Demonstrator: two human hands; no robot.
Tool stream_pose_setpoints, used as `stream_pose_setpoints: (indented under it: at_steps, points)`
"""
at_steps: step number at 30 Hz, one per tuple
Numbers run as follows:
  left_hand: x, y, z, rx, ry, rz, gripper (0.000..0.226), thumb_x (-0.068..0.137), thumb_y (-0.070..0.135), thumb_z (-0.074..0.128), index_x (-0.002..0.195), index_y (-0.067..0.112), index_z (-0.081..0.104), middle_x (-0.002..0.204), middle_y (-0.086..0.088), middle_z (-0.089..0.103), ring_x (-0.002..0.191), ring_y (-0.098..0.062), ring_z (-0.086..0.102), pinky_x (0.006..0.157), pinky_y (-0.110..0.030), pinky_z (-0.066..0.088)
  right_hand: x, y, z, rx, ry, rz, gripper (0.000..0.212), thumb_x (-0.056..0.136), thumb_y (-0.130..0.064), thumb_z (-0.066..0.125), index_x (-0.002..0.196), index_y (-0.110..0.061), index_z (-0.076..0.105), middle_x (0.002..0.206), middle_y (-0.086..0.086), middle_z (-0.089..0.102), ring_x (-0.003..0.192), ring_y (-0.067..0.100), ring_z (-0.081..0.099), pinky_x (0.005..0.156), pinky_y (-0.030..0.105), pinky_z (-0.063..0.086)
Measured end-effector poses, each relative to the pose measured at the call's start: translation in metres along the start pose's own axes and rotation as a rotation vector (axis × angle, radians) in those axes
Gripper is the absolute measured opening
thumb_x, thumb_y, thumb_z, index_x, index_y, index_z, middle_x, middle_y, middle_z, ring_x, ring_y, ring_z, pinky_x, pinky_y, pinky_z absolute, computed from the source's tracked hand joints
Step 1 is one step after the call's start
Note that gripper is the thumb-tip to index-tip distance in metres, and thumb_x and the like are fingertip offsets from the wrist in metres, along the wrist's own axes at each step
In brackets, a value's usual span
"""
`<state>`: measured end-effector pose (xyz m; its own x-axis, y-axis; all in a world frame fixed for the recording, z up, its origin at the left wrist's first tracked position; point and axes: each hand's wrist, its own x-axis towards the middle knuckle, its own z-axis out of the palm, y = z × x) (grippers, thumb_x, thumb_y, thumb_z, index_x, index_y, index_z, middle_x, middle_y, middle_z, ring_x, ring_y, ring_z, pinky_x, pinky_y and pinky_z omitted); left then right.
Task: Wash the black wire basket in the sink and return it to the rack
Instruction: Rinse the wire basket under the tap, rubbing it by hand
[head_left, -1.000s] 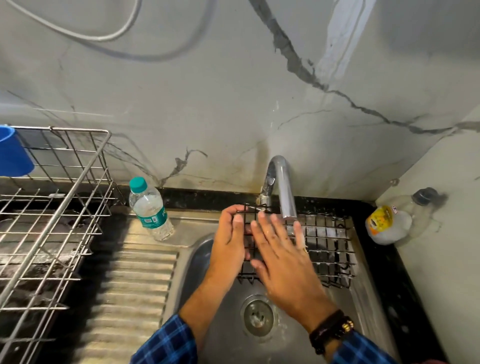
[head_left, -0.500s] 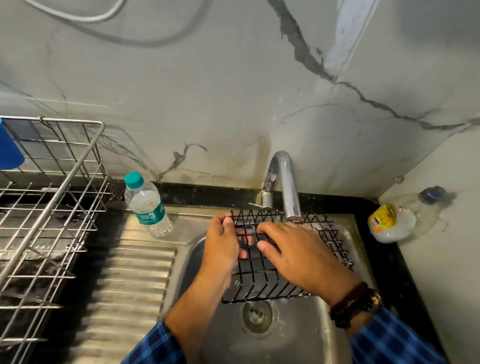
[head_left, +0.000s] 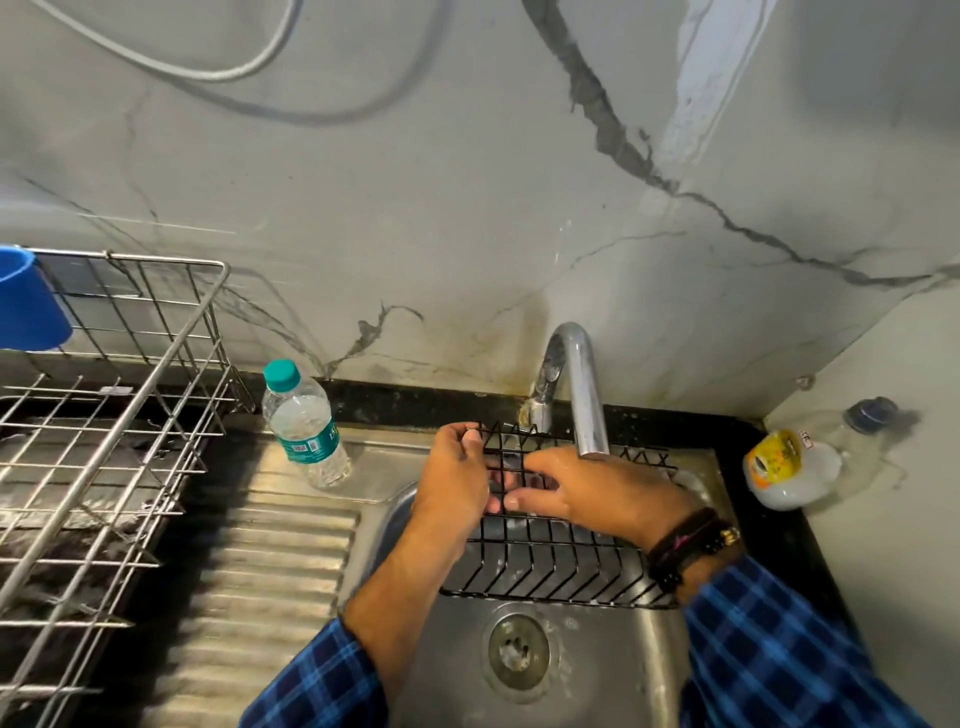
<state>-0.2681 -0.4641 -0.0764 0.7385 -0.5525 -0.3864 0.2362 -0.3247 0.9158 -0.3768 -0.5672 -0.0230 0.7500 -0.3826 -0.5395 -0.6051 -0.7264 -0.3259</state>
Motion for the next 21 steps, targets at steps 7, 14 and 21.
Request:
stream_pose_setpoints:
  at_steps: [7,14,21]
  points:
    - [0.003,-0.013,0.013,0.241,0.009,0.108,0.022,0.107,0.034,0.034,0.117,0.023,0.05,0.091,-0.007,0.072,0.074,-0.025,0.073,0.062,-0.043,0.061,-0.008,-0.002,0.011,-0.036,0.225,-0.041,0.026,0.092,-0.04,0.067,0.087,-0.016,0.059,0.09,0.003,0.063,0.077,0.012,0.061,0.076,0.029,0.054]
    - [0.001,-0.015,0.011,0.136,0.024,0.11,0.022,0.107,0.032,0.033,0.117,0.022,0.05,0.085,-0.007,0.069,0.054,-0.017,0.061,0.052,-0.033,0.054,-0.003,0.018,0.011,0.189,0.384,-0.105,0.036,0.075,-0.063,0.068,0.099,-0.039,0.056,0.106,-0.019,0.051,0.096,-0.003,0.052,0.08,0.026,0.049]
    - [-0.015,-0.011,0.018,-0.064,-0.127,0.03,0.022,0.109,0.022,0.032,0.113,0.014,0.052,0.087,-0.002,0.069,0.055,-0.001,0.065,0.044,-0.02,0.047,0.003,0.011,0.033,-0.156,0.521,-0.019,0.039,0.094,-0.063,0.023,0.106,-0.039,0.051,0.106,-0.01,0.053,0.093,0.01,0.047,0.081,0.031,0.051]
